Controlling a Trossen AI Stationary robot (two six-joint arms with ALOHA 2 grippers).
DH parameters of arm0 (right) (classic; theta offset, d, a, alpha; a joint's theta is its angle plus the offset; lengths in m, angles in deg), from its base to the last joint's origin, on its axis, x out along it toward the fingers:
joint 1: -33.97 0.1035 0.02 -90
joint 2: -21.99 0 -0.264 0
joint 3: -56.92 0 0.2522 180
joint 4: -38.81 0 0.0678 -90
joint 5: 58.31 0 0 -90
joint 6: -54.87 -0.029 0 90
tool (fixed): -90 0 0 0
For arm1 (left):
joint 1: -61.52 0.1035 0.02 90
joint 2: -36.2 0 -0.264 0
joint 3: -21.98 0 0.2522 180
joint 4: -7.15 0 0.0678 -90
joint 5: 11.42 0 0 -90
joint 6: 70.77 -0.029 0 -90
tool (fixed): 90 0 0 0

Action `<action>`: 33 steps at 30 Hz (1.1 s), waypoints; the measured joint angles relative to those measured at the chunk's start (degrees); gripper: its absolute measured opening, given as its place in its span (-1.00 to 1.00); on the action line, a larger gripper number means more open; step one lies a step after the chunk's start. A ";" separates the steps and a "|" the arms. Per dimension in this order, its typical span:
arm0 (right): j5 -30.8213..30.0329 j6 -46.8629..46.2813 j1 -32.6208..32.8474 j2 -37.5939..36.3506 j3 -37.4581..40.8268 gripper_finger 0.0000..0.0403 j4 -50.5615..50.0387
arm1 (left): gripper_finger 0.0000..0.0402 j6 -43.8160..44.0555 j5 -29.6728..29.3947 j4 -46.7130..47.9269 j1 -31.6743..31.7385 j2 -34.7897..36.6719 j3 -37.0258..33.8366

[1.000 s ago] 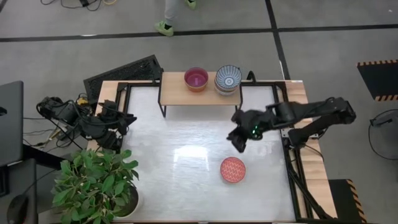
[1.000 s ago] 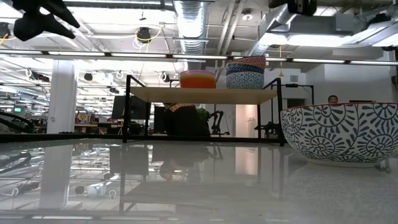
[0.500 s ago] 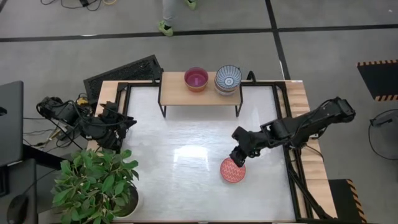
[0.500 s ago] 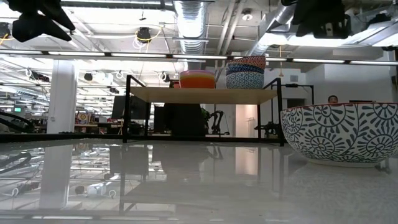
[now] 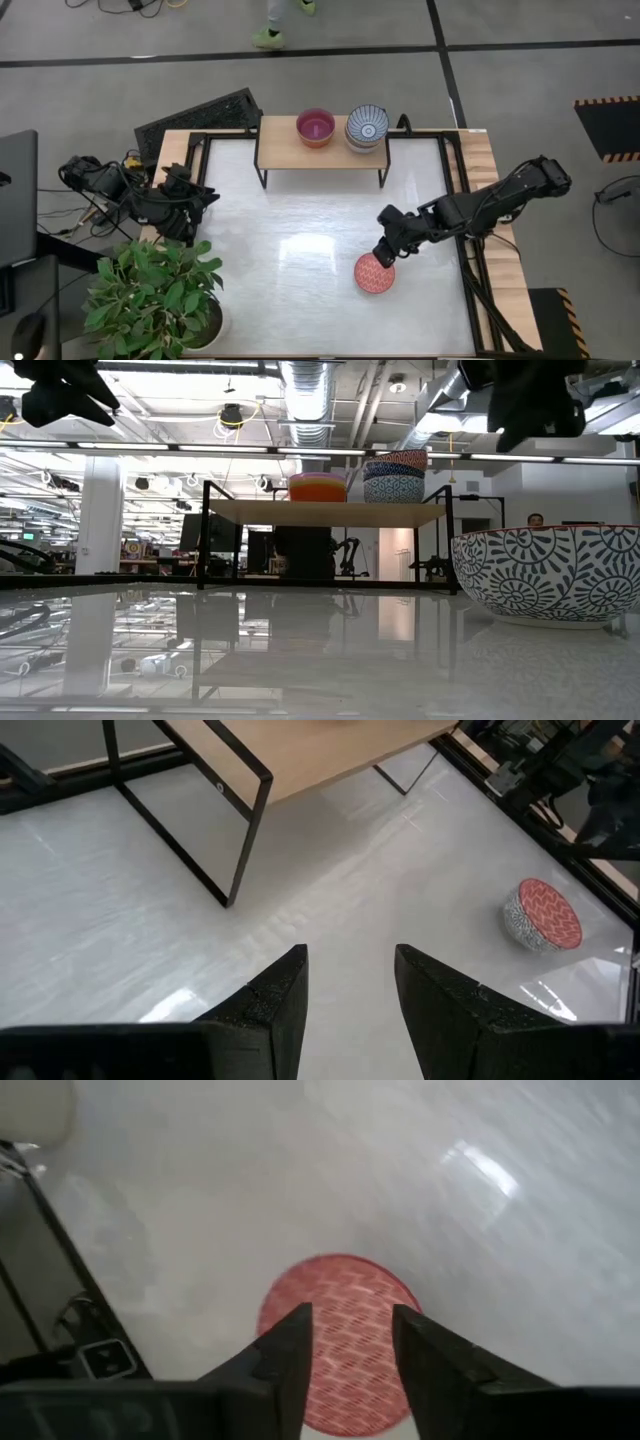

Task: Place and stack bowls onto a shelf
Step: Stack the red patterned bowl on top of the blue patterned bowl on the shelf

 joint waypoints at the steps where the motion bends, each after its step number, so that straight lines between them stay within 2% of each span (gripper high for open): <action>1: 0.00 -0.24 0.00 0.00 0.00 -0.16 -0.78 | -0.33 -0.01 -0.12 0.00 0.01 0.02 0.00; 5: -0.02 -0.29 0.00 0.13 0.00 0.02 -5.00 | -0.33 0.03 -0.49 0.00 0.01 0.00 0.00; 9: 0.43 1.48 0.06 2.41 0.15 0.10 -5.23 | -0.33 0.04 -0.89 0.01 -0.01 0.00 0.00; 15: 5.62 3.03 0.99 9.66 0.04 0.09 -4.90 | -0.33 0.32 -0.96 0.05 0.00 0.00 0.00; 33: 6.43 6.49 0.36 17.76 -0.08 0.05 -4.31 | -0.33 0.64 -0.98 1.36 0.01 0.00 0.00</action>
